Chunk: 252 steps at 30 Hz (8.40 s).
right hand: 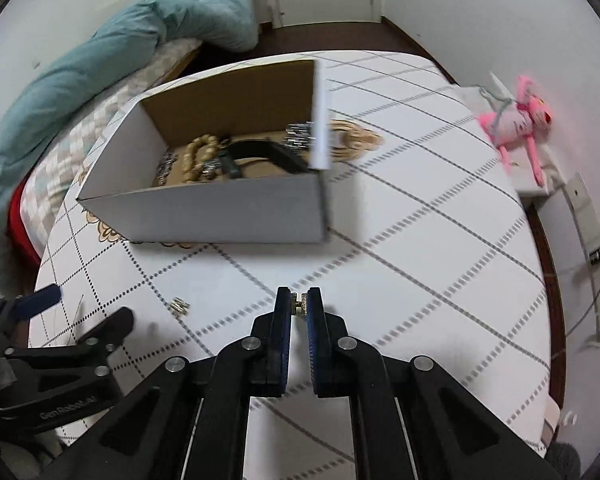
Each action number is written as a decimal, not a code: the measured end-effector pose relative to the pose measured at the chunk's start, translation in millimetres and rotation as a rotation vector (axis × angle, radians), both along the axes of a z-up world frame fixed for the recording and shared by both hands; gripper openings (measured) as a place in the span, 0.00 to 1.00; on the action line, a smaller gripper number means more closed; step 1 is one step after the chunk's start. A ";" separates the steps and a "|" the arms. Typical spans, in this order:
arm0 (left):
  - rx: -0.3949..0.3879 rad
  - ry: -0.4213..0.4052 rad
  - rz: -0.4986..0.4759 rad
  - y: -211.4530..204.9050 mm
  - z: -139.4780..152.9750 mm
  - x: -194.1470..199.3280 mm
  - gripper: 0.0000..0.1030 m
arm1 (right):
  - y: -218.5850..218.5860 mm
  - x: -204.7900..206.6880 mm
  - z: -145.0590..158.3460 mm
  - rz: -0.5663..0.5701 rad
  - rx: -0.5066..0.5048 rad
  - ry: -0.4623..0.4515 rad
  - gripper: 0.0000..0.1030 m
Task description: Organize jewelry
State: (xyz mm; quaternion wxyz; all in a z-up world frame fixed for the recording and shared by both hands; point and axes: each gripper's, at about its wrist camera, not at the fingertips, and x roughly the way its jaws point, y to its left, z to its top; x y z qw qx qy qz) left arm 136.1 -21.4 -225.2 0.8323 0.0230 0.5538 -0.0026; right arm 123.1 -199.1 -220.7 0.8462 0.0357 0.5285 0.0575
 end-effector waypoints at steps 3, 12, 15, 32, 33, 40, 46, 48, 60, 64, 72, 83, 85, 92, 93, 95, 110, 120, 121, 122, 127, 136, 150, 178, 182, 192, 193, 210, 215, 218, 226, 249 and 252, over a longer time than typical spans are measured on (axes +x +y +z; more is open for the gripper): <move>0.007 -0.019 -0.041 -19.5 -0.7 2.2 0.99 | -15.3 -4.4 1.2 -0.036 0.004 0.000 0.08; 0.025 -0.055 -0.120 -40.0 -3.4 7.4 0.16 | -34.6 -6.4 2.9 -0.070 0.009 -0.001 0.08; 0.028 -0.063 -0.130 -40.9 -4.4 7.2 0.09 | -33.9 -5.5 5.1 -0.071 0.014 -0.007 0.08; -0.183 -0.163 -0.085 -3.0 85.6 19.3 0.02 | -29.8 3.4 77.9 -0.051 0.151 -0.121 0.08; -0.192 -0.172 -0.078 0.3 91.7 21.0 0.02 | -29.3 4.8 83.3 -0.048 0.159 -0.130 0.08; -0.247 -0.197 -0.026 28.4 114.0 30.8 0.02 | -22.2 10.7 103.9 -0.027 0.199 -0.164 0.08; -0.271 -0.106 -0.032 22.6 73.0 18.0 0.09 | -24.1 4.5 88.3 -0.037 0.201 -0.129 0.08; -0.234 -0.074 -0.035 13.6 52.6 14.0 0.33 | -28.3 1.2 79.5 -0.045 0.198 -0.113 0.08; -0.035 -0.033 -0.137 -32.3 -2.3 7.2 0.57 | -46.2 -7.0 48.0 -0.092 0.166 -0.054 0.08; -0.038 -0.060 -0.156 -35.9 -2.4 3.9 0.14 | -46.6 -6.1 46.7 -0.098 0.162 -0.051 0.08; -0.053 -0.091 -0.159 -36.9 4.3 7.6 0.06 | -46.1 -6.5 47.8 -0.089 0.152 -0.058 0.08; -0.209 -0.224 -0.126 -4.4 102.2 22.5 0.06 | -32.6 6.9 90.8 -0.042 0.216 -0.130 0.08; -0.237 -0.240 -0.112 3.8 123.9 38.2 0.06 | -25.6 20.1 101.4 -0.021 0.230 -0.144 0.08; -0.259 -0.126 -0.084 14.8 120.2 98.7 0.07 | 5.7 92.0 100.3 0.064 0.260 -0.062 0.08; -0.264 -0.092 -0.080 15.5 114.2 105.9 0.08 | 8.9 101.4 95.8 0.078 0.264 -0.032 0.08; -0.235 -0.050 -0.044 17.0 105.6 117.4 0.08 | 13.5 119.3 85.7 0.088 0.264 0.031 0.08; -0.066 -0.082 0.086 39.7 88.0 110.3 0.88 | 10.2 124.8 75.0 0.064 0.033 0.063 0.78; 0.024 -0.073 0.094 34.5 66.1 82.5 1.00 | 2.1 92.1 62.5 0.008 -0.173 0.041 1.00; 0.030 -0.074 0.093 33.0 65.8 79.8 1.00 | 1.4 89.8 61.8 0.008 -0.181 0.039 1.00; 0.031 -0.074 0.092 32.3 65.9 76.9 1.00 | 1.6 88.0 61.2 0.006 -0.183 0.041 1.00; 0.012 -0.085 0.097 29.4 76.3 60.6 1.00 | 1.6 77.8 68.4 -0.007 -0.164 0.031 1.00; -0.005 -0.189 0.090 25.2 131.9 14.1 1.00 | -5.1 25.5 123.4 -0.029 -0.162 -0.077 1.00; -0.029 -0.366 0.069 16.9 225.4 -68.4 1.00 | -8.7 -71.5 236.7 -0.061 -0.165 -0.313 1.00; -0.057 -0.286 0.081 14.1 237.1 -57.0 1.00 | -7.8 -79.1 272.7 -0.075 -0.165 -0.328 1.00; -0.047 -0.258 0.083 12.6 228.3 -41.0 1.00 | -6.2 -54.0 262.1 -0.067 -0.166 -0.297 1.00; -0.051 -0.168 0.096 19.8 206.1 -8.4 1.00 | -1.8 -8.6 234.7 -0.043 -0.169 -0.202 1.00; -0.050 -0.165 0.094 20.2 205.5 -6.8 1.00 | -1.6 -6.7 232.7 -0.039 -0.168 -0.193 1.00; -0.039 -0.140 0.098 24.1 199.0 -1.3 1.00 | 4.6 5.8 217.6 -0.005 -0.179 -0.132 1.00; -0.033 -0.143 0.099 27.1 197.9 -2.5 1.00 | 4.2 4.6 217.4 -0.004 -0.181 -0.132 1.00; -0.028 -0.146 0.097 27.3 198.6 -3.2 1.00 | 4.2 4.8 217.0 -0.005 -0.177 -0.129 1.00; -0.019 -0.150 0.095 26.3 201.4 -6.4 1.00 | 6.5 0.2 214.0 0.003 -0.172 -0.114 1.00; -0.019 -0.148 0.074 26.5 196.7 -8.3 1.00 | 6.9 -1.9 212.4 0.010 -0.177 -0.110 1.00; -0.016 -0.151 0.077 28.0 195.9 -8.6 1.00 | 6.6 -2.4 212.7 0.011 -0.179 -0.113 1.00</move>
